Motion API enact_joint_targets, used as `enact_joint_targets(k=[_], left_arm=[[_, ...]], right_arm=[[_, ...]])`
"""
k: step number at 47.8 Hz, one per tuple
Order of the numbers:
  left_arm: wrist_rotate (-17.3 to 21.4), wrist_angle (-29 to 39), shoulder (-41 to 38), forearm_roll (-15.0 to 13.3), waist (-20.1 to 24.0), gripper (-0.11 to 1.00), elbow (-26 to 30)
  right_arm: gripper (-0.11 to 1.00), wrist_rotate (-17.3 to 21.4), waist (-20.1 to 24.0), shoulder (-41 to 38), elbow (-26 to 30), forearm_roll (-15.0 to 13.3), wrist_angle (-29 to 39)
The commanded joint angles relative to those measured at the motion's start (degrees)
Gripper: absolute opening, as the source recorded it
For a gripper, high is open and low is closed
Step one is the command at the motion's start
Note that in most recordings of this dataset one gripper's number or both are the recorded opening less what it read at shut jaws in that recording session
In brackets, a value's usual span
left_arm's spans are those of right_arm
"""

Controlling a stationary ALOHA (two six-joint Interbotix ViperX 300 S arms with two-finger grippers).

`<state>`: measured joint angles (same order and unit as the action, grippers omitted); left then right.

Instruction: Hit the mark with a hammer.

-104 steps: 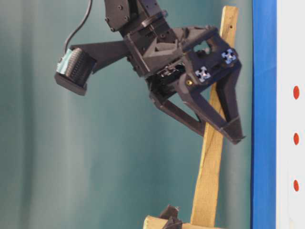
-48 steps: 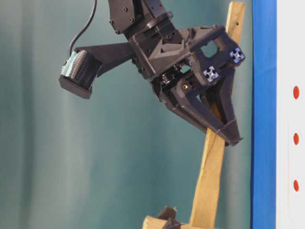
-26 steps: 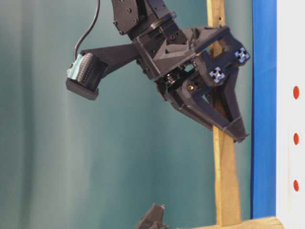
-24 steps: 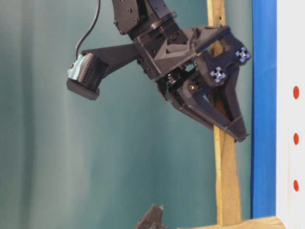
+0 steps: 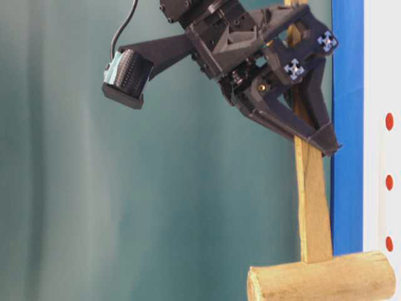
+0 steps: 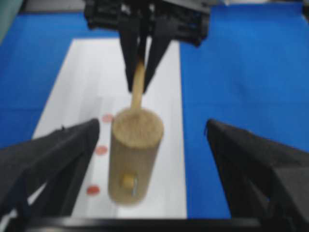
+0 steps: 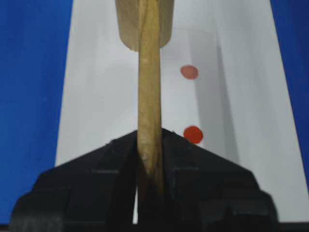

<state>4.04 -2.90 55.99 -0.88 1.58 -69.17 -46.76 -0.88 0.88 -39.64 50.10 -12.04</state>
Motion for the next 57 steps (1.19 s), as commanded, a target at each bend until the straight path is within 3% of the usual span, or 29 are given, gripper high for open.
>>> enact_joint_targets(k=[1,9,21,39,57], left_arm=[[0.1,4.3,4.8,-0.1,0.1,0.89,-0.2],[0.1,6.4,8.9,-0.1,0.1,0.88,-1.8],[0.2,6.3,8.3,0.0,0.1,0.88,-2.2],[0.2,6.3,8.3,-0.1,0.0,0.88,-2.1],[0.2,6.2,8.3,0.0,0.0,0.88,-2.2]], right_arm=[[0.02,0.2,0.2,2.0,0.8,0.5,-0.3],[0.02,0.2,0.1,2.0,0.8,0.7,-0.4],[0.02,0.2,-0.2,2.0,0.7,1.1,-0.9],[0.02,0.2,-4.4,2.1,0.8,1.1,-2.2],[0.02,0.2,-4.4,2.1,0.7,1.1,-1.9]])
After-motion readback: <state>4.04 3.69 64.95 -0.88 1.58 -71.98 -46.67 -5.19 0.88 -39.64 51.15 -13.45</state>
